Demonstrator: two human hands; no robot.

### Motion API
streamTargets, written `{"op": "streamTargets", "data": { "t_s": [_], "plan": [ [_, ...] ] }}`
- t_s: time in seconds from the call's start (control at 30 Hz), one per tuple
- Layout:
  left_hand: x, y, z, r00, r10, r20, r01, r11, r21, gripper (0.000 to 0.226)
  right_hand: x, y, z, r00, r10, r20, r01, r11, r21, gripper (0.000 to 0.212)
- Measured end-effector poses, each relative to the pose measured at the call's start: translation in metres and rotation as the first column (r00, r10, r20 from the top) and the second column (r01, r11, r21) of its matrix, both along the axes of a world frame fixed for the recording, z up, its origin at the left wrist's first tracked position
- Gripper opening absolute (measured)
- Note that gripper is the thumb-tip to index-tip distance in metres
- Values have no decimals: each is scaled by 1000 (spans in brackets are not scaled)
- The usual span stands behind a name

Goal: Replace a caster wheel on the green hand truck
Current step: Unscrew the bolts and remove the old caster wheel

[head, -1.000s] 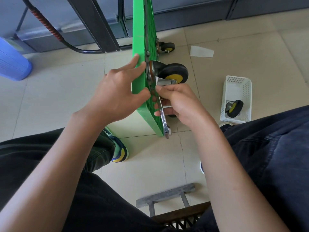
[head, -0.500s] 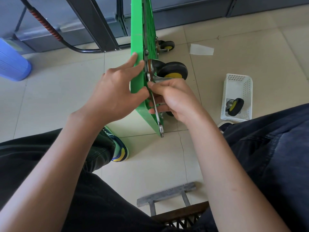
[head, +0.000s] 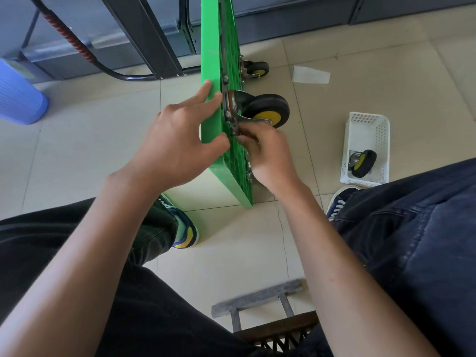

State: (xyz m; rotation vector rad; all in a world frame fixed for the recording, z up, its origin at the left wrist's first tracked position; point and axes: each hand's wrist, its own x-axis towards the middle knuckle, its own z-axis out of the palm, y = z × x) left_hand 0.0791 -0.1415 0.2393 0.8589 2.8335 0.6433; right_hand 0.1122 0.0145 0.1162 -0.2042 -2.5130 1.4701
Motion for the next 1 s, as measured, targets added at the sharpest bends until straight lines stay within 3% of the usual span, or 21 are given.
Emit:
{"op": "streamTargets", "data": {
  "t_s": [0.1, 0.2, 0.3, 0.43, 0.83, 1.0],
  "plan": [
    [0, 0, 0, 1000, -1, -2, 1, 1000, 0, 67, 6, 3, -5, 999, -17, 41, 19, 999, -48, 20],
    [-1, -1, -2, 1000, -1, -6, 1, 1000, -8, 63, 12, 6, 2, 978, 2, 209, 49, 970, -237, 21],
    [-2, -1, -2, 1000, -10, -17, 10, 1000, -19, 63, 15, 7, 20, 935, 77, 347, 127, 839, -529, 18],
    [-2, -2, -2, 1000, -25, -7, 25, 1000, -9, 65, 17, 10, 43, 918, 158, 364, 166, 681, -713, 19],
    [-1, 0, -1, 1000, -14, 2, 14, 1000, 14, 72, 9, 5, 58, 916, 207, 344, 158, 604, -781, 25],
    [-2, 0, -1, 1000, -8, 1, 8, 1000, 15, 73, 4, 1, 55, 924, 160, 348, 135, 714, -687, 27]
  ]
}}
